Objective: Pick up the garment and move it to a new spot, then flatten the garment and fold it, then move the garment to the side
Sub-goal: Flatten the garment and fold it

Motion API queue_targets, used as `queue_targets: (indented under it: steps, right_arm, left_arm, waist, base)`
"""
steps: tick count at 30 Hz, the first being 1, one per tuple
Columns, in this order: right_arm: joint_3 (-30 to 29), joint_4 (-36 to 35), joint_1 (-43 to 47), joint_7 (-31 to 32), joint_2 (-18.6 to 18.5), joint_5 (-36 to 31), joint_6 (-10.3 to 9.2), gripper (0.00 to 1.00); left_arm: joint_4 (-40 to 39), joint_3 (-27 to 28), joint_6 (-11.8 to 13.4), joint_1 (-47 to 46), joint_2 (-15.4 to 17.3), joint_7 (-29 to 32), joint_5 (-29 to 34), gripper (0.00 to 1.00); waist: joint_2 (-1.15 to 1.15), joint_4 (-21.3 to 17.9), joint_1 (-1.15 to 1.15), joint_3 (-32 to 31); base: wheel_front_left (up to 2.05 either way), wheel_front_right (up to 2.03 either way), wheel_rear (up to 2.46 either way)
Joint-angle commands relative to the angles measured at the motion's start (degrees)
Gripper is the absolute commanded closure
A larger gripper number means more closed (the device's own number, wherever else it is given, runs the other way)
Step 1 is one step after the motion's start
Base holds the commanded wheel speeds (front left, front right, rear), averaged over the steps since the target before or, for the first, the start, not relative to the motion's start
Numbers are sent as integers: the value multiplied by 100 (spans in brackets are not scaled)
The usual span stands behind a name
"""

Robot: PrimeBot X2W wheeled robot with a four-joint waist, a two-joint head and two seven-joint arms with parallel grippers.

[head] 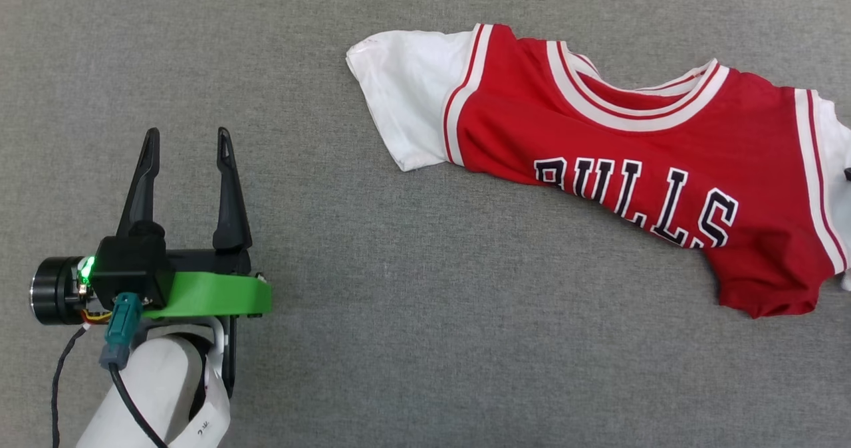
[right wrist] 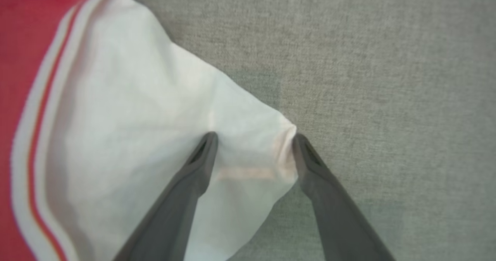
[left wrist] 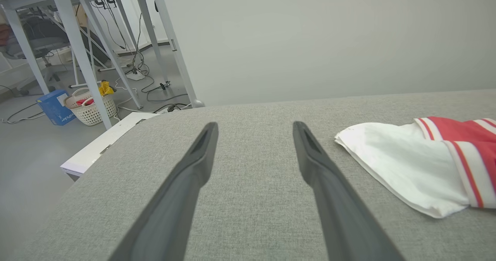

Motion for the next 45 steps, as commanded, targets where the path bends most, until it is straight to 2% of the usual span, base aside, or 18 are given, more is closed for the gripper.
queue_targets:
  steps: [1, 4, 5, 6, 10, 15, 16, 22, 27, 31, 37, 41, 45]
  right_arm:
    - [190, 187, 140, -16, 144, 9, -4, 0]
    - [336, 302, 184, -140, 196, 135, -4, 0]
    - [355, 308, 169, -240, 204, 167, -4, 56]
    - [399, 264, 51, -736, 122, 190, -4, 100]
    - [385, 36, -165, -1573, -55, 286, -4, 100]
    - [525, -495, -255, -2306, -412, 390, -4, 100]
    - [560, -846, -208, -2556, -601, 476, -4, 100]
    - [524, -1538, 63, -2764, -826, 502, -4, 100]
    - [366, -1944, 308, -2797, -834, 421, -4, 100]
    - [250, -2146, 467, -2779, -798, 349, -4, 100]
    - [159, -2311, 556, -2645, -676, 263, -4, 100]
    - [146, -2389, 488, -2585, -569, 227, -4, 100]
    - [187, -2439, 368, -2529, -486, 188, -4, 100]
  left_arm:
    - [28, 54, -65, -5, -79, -32, 107, 0]
    - [66, 124, -140, -12, -169, -32, 194, 0]
    - [78, 144, -164, -10, -186, -32, 218, 0]
    - [148, 229, -289, -48, -213, -32, 264, 0]
    - [272, 340, -553, -237, -141, -32, 299, 0]
    - [558, 454, -1038, -735, 31, -32, 204, 0]
    - [826, 419, -1295, -1141, 144, 56, 127, 0]
    - [1302, 165, -1938, -2195, 362, 728, -15, 0]
    - [1742, -213, -2400, -3130, 488, 1808, -291, 0]
    - [2181, -681, -2534, -3784, 512, 3133, -883, 0]
    - [2605, -1683, -2554, -4637, 679, 4945, -1920, 0]
    - [2886, -2210, -2555, -5006, 783, 5848, -2591, 0]
    - [3174, -2669, -2555, -5297, 913, 6363, -2880, 0]
  waist:
    - [0, 40, 0, 66]
    - [0, -3, 0, 52]
    - [0, -23, 0, 37]
    - [0, -88, 0, -50]
    - [0, -181, 0, -236]
    - [0, -312, 0, -459]
    - [0, -394, 0, -538]
    - [0, -602, 0, -537]
    - [0, -753, 0, -430]
    - [0, -819, 0, -351]
    - [0, -923, 0, -187]
    - [0, -1017, 0, -46]
    - [0, -1133, 0, 121]
  base:
    - [0, 0, 0]
    - [0, 0, 0]
    - [0, 0, 0]
    - [0, 0, 0]
    - [0, 0, 0]
    - [0, 0, 0]
    - [0, 0, 0]
    - [0, 0, 0]
    - [0, 0, 0]
    - [0, 0, 0]
    - [0, 0, 0]
    - [0, 0, 0]
    - [0, 0, 0]
